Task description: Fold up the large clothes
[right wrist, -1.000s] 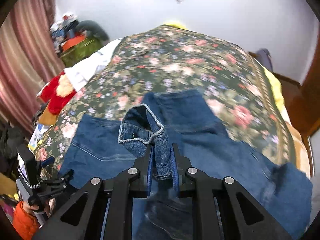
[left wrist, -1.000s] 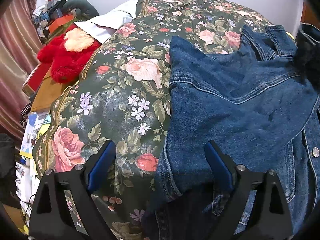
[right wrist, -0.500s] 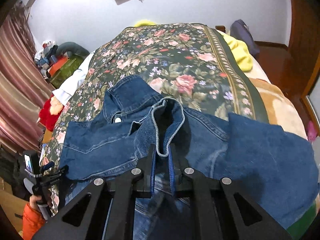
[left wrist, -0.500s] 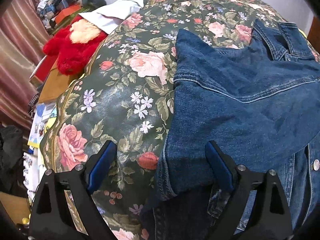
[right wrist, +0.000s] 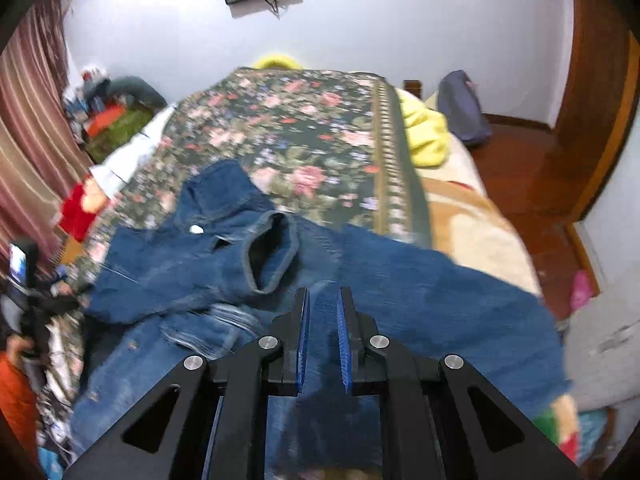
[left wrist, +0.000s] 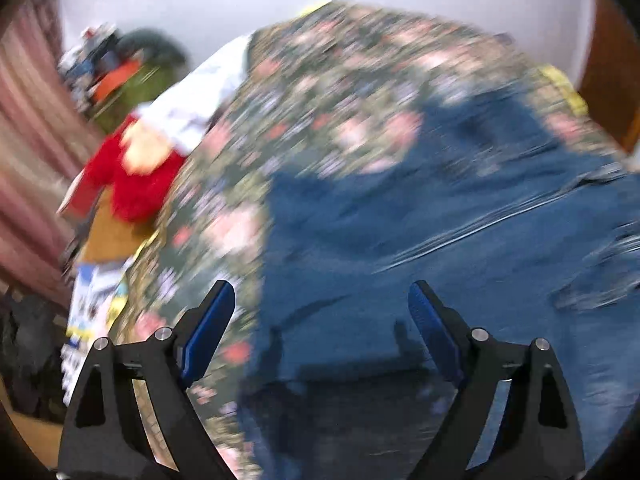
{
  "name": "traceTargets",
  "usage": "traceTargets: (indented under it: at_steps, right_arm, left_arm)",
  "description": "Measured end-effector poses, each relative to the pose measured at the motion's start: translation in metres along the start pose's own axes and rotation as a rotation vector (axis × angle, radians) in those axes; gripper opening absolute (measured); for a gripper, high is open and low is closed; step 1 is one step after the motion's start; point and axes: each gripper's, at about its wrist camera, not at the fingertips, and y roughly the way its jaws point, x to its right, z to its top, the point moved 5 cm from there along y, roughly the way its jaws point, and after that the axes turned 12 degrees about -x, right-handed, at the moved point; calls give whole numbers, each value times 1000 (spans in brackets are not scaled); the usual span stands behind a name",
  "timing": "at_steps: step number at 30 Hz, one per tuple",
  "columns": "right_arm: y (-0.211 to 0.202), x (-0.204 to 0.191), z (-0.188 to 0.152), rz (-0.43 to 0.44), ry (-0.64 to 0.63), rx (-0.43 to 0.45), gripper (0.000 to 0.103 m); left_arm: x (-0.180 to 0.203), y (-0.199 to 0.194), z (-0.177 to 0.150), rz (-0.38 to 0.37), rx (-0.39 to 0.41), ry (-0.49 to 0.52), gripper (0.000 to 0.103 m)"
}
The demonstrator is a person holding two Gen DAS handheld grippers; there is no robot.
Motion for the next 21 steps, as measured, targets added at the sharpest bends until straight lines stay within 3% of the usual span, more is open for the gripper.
traceTargets:
  at_steps: [5,10,14,19,21]
  right_arm:
    - [0,23,-9,-83,-26,-25,10]
    - [35,50,-35,-110,-3,-168,10]
    - [65,74,-60,-149,27,-277,10]
    - [60,92,-74,-125,25,-258,10]
    - [58,96,-79,-137,15,-260,10]
  left_arm:
    - [84,-39,24,-167,68,140,89]
    - [179,-45,30,-251,59,309,89]
    - [241,-36,30,-235,65,449,89]
    - [274,-15,41,-170,62,489,88]
    - [279,-9,42,-162,61,498,72]
